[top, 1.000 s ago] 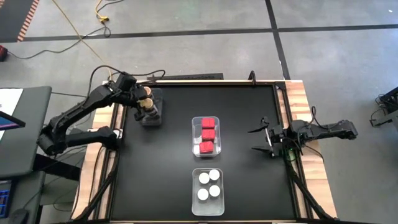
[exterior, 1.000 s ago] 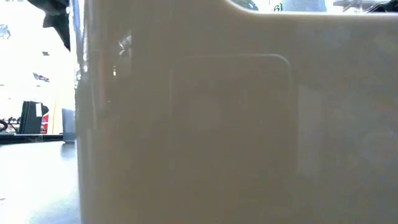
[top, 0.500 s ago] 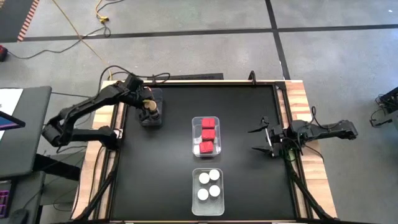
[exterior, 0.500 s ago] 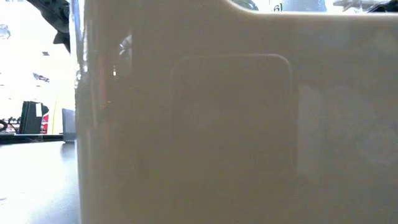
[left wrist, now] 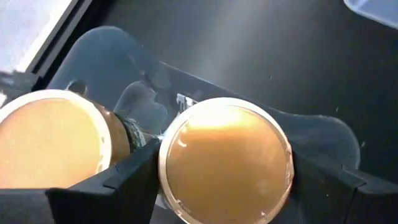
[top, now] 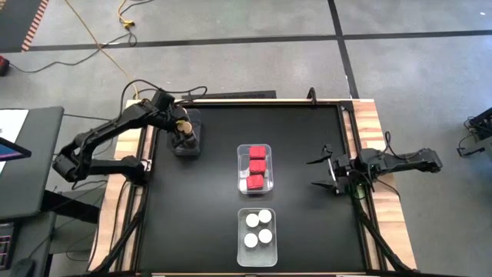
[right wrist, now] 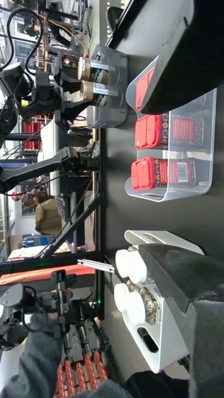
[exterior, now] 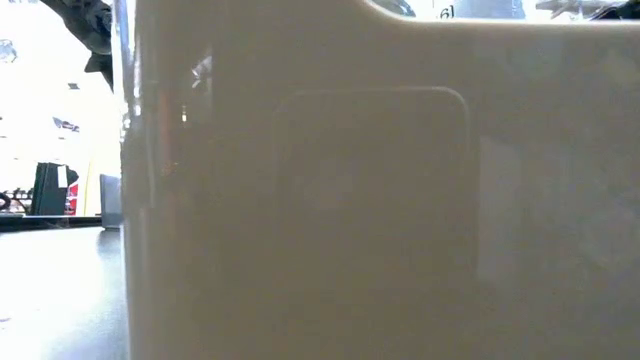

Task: Sort spices by type
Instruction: Put the gold seasoning bottle into the black bin

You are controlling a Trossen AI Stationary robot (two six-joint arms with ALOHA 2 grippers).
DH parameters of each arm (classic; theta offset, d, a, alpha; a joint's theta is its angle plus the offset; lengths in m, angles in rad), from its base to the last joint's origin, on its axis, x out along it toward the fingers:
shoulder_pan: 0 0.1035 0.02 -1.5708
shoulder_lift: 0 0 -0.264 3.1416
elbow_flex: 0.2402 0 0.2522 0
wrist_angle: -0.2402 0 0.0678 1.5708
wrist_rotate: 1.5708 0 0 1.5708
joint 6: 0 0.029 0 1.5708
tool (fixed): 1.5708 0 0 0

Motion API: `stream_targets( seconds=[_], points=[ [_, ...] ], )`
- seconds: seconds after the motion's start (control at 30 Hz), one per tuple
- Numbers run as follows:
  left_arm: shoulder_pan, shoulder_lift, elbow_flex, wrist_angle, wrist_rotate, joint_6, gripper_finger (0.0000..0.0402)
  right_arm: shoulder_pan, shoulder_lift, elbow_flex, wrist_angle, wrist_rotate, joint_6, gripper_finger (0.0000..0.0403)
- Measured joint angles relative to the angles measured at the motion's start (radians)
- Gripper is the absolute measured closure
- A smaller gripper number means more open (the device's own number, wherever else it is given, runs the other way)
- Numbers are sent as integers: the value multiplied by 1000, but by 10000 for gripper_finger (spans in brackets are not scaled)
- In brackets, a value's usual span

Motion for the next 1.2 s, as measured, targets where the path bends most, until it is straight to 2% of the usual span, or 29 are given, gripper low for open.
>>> stream_targets(
  seconds=[0.3,0.57,1.2],
  points=[
    [0,0,0,5,-46,-52,101,0,0,0,0,0,0,19],
    [0,0,2,-19,-44,9,100,0,0,0,0,0,0,19],
    [0,0,2,-25,-25,3,98,0,0,0,0,0,0,19]
  ],
)
